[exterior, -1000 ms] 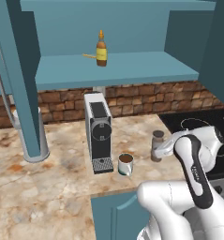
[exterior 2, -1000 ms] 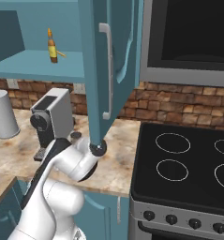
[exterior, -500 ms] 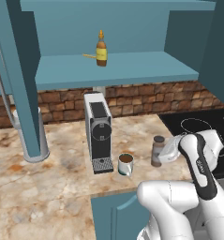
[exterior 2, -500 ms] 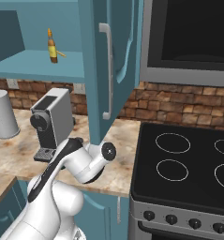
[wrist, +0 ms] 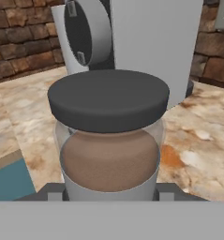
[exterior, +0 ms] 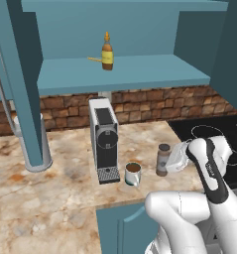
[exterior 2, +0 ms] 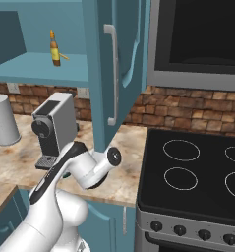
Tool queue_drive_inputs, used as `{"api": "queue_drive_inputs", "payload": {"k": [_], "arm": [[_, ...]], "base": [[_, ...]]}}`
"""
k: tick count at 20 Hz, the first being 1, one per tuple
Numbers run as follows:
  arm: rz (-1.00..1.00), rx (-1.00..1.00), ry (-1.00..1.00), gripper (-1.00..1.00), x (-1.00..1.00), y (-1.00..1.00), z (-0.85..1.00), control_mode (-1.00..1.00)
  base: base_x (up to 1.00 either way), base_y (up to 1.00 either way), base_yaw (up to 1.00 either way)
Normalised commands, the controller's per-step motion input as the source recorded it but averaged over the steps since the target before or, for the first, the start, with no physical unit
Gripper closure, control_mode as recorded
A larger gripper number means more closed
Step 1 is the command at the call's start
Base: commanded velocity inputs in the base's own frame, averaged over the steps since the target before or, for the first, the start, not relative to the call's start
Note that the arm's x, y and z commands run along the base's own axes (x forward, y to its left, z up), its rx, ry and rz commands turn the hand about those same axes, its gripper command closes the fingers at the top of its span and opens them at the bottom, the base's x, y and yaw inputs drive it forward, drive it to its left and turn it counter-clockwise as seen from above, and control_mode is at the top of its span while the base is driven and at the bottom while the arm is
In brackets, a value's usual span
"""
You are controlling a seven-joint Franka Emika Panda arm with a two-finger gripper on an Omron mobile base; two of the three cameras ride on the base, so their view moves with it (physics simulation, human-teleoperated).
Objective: Pick the cinnamon and honey bottle from the cabinet and place them next to the mug.
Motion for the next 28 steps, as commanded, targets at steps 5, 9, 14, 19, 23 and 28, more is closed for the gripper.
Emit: {"api": "queue_drive_inputs", "payload": {"k": [5, 9, 14, 19, 23, 28], "arm": [[0.02, 0.0, 0.0, 1.0, 0.08, 0.16, -0.11, -1.0], [0.03, 0.0, 0.0, 1.0, 0.09, 0.22, -0.16, -1.0], [0.02, 0.0, 0.0, 1.0, 0.03, 0.19, -0.15, -1.0], [0.01, 0.0, -0.01, 1.0, 0.0, 0.13, -0.26, -1.0], [0.0, 0.0, -0.02, 1.0, 0.03, 0.12, -0.36, -1.0], [0.0, 0.0, -0.01, 1.0, 0.04, 0.05, -0.38, -1.0]], "base": [[0.0, 0.0, 0.0], [0.0, 0.0, 0.0], [0.0, 0.0, 0.0], [0.0, 0.0, 0.0], [0.0, 0.0, 0.0], [0.0, 0.0, 0.0]]}}
